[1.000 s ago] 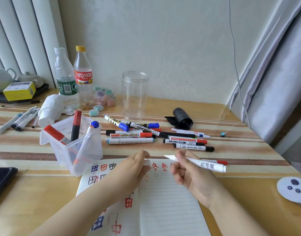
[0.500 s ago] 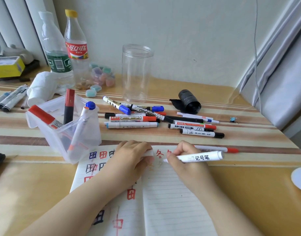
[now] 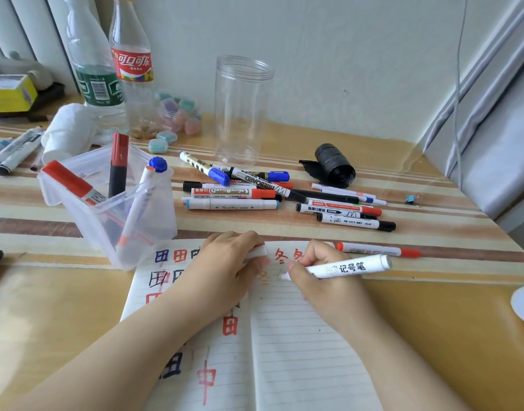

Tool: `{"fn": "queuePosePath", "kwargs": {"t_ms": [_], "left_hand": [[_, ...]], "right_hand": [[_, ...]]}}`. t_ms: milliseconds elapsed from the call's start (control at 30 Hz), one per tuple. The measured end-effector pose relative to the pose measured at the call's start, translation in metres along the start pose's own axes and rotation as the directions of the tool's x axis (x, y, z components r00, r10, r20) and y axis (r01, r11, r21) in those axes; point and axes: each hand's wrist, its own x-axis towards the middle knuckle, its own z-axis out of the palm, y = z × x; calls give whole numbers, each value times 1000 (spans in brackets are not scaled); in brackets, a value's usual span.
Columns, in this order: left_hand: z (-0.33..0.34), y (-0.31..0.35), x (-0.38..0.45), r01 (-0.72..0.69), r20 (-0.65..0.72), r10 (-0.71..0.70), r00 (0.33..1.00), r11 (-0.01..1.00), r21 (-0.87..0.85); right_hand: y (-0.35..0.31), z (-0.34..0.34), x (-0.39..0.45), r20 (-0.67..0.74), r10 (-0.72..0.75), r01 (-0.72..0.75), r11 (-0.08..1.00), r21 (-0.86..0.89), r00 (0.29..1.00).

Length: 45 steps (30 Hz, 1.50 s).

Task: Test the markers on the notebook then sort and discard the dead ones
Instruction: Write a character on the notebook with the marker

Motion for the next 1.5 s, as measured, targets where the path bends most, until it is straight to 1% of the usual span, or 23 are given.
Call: {"fn": "queuePosePath", "kwargs": {"t_ms": [133, 367, 500, 567, 733, 800, 933, 1067, 1167, 1267, 1400, 1500], "left_hand": [[1, -2, 0, 1, -9, -1, 1000, 1000, -7], [0, -3, -1, 28, 13, -28, 1000, 1000, 5], [0, -3, -1, 23, 16, -23, 1000, 1000, 12], [-1, -3, -1, 24, 14, -24, 1000, 1000, 11], [-1, -1, 0, 14, 0, -14, 1000, 1000, 16], [-1, -1, 0, 17, 3, -17, 1000, 1000, 14], [-1, -3, -1, 30, 25, -30, 999, 1000, 1], [-1, -4, -1, 19, 31, -19, 999, 1000, 0], [-1, -4, -1, -16, 30, 15, 999, 1000, 10], [-2, -5, -1, -73, 61, 70, 996, 997, 40], [-2, -5, -2, -108, 129, 100, 987, 992, 57], [-1, -4, -3, -114, 167, 101, 981, 991, 73]], "right_hand": [[-2, -3, 0, -75, 5, -4, 1000, 18, 997], [-3, 0, 1, -50, 14, -15, 1000, -20, 999], [0, -2, 2, -79, 31, -33, 999, -19, 996], [0, -2, 1, -68, 24, -25, 1000, -11, 997], [-4, 0, -4, 25, 46, -45, 999, -14, 999], [-3, -1, -3, -6, 47, -47, 999, -8, 999], [-2, -6, -1, -152, 38, -36, 999, 13, 988], [-3, -9, 0, -166, 54, -47, 998, 48, 985], [-3, -9, 1, -156, 18, -15, 1000, 25, 988], [-4, -10, 1, -139, 21, -20, 1000, 13, 990], [-3, -13, 2, -111, 67, -61, 996, 60, 992], [-2, -12, 1, -108, -4, 3, 1000, -5, 994]]}}
